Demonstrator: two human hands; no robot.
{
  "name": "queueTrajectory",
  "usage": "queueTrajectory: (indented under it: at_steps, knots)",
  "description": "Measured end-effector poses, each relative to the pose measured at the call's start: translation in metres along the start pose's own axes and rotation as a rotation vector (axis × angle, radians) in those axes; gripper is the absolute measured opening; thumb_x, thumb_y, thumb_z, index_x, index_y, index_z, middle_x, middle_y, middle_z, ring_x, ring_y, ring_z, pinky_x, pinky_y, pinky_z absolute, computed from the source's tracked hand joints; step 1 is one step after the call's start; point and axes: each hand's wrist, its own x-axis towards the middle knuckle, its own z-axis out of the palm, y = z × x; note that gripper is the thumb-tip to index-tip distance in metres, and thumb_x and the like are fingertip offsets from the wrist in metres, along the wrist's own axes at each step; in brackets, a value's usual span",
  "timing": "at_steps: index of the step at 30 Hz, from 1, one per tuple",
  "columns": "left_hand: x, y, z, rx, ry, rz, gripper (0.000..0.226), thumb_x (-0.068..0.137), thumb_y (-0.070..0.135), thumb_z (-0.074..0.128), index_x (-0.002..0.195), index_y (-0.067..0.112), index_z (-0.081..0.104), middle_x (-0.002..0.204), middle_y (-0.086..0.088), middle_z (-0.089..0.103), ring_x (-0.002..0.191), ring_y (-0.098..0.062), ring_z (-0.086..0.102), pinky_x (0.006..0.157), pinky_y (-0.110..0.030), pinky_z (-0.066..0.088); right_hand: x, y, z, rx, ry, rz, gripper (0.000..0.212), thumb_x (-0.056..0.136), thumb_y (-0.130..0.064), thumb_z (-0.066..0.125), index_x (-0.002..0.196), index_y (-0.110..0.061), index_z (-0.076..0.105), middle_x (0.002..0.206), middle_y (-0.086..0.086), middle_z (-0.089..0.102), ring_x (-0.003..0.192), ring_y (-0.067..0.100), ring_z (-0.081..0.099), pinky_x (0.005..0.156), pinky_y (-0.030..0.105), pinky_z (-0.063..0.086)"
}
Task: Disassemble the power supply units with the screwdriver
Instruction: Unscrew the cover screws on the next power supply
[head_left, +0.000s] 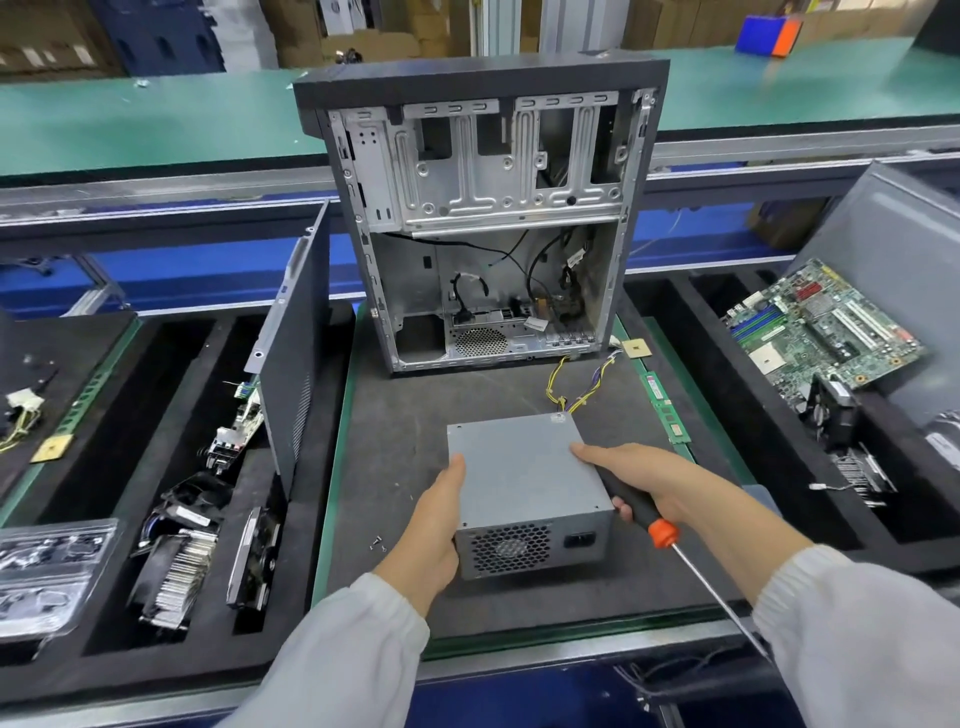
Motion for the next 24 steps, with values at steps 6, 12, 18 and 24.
queueTrajectory:
  at_steps: [6, 12, 18, 24]
  knots:
    - [0.000, 0.009, 0.001, 0.003, 0.050, -0.017, 0.041, 0.101, 0.043, 0.046, 0.124, 0.012, 0.060, 0.115, -0.010, 0.068, 0.107, -0.031, 0.063, 0.098, -0.046, 0.049, 0.000, -0.006, -0.001, -0.020, -0.018, -0.011, 0.027, 0.088, -0.035, 0.066, 0.092, -0.009, 0.062, 0.055, 0.003, 0.060, 0.037, 0.012, 0.043, 0.035, 0.018, 0.036]
    - [0.001, 0.006, 0.004, -0.066, 0.060, -0.008, 0.044, 0.105, 0.040, 0.034, 0.112, 0.009, 0.064, 0.091, -0.004, 0.073, 0.080, -0.024, 0.070, 0.069, -0.037, 0.056, 0.003, 0.008, 0.002, 0.071, 0.019, 0.005, 0.025, 0.086, -0.032, 0.068, 0.088, -0.009, 0.059, 0.050, 0.004, 0.058, 0.037, 0.014, 0.043, 0.033, 0.018, 0.035]
    - [0.002, 0.003, 0.005, 0.175, 0.013, 0.106, 0.044, 0.105, 0.039, 0.033, 0.143, 0.018, 0.040, 0.133, -0.002, 0.057, 0.115, -0.024, 0.059, 0.098, -0.042, 0.049, -0.004, 0.006, 0.013, -0.129, 0.021, -0.098, 0.023, 0.091, -0.030, 0.058, 0.095, -0.007, 0.062, 0.051, 0.003, 0.056, 0.041, 0.017, 0.042, 0.040, 0.022, 0.033]
    - [0.002, -0.008, 0.000, 0.328, 0.045, 0.262, 0.048, 0.106, 0.033, 0.031, 0.153, 0.028, 0.022, 0.146, 0.006, 0.045, 0.127, -0.017, 0.050, 0.106, -0.036, 0.042, -0.014, -0.005, 0.017, -0.797, 0.202, -0.221, 0.043, 0.092, -0.048, 0.043, 0.075, -0.010, 0.053, 0.062, 0.008, 0.057, 0.034, 0.020, 0.052, 0.039, 0.021, 0.042]
